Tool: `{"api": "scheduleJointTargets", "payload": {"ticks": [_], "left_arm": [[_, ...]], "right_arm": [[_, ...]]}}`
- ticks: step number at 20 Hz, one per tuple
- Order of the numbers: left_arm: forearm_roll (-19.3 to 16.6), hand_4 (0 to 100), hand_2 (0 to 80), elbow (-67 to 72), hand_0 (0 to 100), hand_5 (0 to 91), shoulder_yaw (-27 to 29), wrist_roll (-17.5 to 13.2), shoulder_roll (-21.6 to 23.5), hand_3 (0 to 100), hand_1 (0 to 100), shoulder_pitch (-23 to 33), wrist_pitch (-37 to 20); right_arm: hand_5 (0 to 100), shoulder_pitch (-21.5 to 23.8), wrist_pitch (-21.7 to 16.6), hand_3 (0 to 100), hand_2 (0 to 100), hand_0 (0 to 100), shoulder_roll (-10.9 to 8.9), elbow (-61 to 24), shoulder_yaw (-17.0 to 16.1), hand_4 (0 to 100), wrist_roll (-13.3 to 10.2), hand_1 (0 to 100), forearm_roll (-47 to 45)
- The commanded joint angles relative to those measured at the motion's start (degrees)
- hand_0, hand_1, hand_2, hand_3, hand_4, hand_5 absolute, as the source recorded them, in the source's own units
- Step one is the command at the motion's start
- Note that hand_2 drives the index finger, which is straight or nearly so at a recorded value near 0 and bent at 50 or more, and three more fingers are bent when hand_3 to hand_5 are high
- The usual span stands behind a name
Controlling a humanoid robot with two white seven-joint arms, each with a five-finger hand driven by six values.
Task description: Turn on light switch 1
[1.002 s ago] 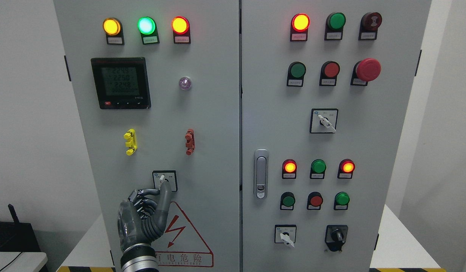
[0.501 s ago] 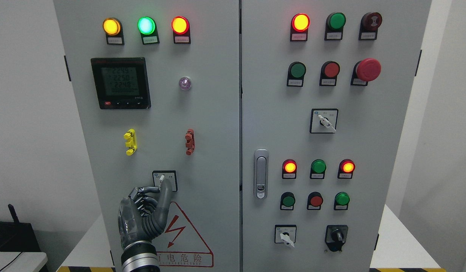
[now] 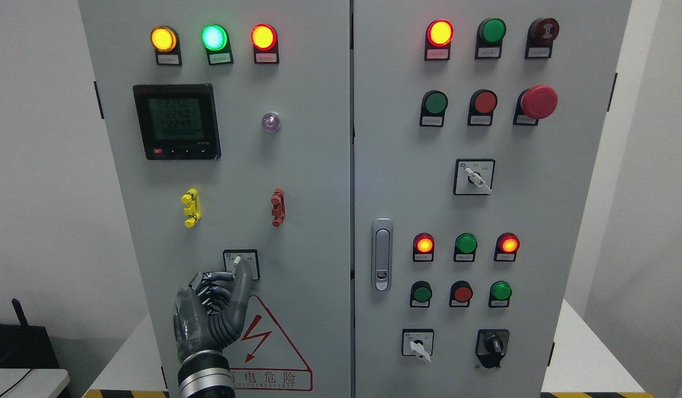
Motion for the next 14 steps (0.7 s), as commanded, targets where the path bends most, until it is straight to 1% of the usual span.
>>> {"api": "scheduleJointTargets", "payload": {"ticks": [1, 14], "left_arm": [[0.0, 90, 53.9, 0.15, 11, 85.7, 0.0, 0.03, -0.02, 87, 41, -0.04, 0.41], [0.0, 91, 54.2, 0.15, 11, 85.5, -0.09, 0.03, -0.02, 88, 41, -0.39, 1.55]], "right_arm": [[0, 0.0, 0.04, 0, 0, 12, 0.0, 0.0, 1.14, 0, 0.04, 39, -1.49], [0, 0.0, 0.04, 0, 0, 12, 0.0, 0.0, 1.14, 0, 0.04, 39, -1.49]]}}
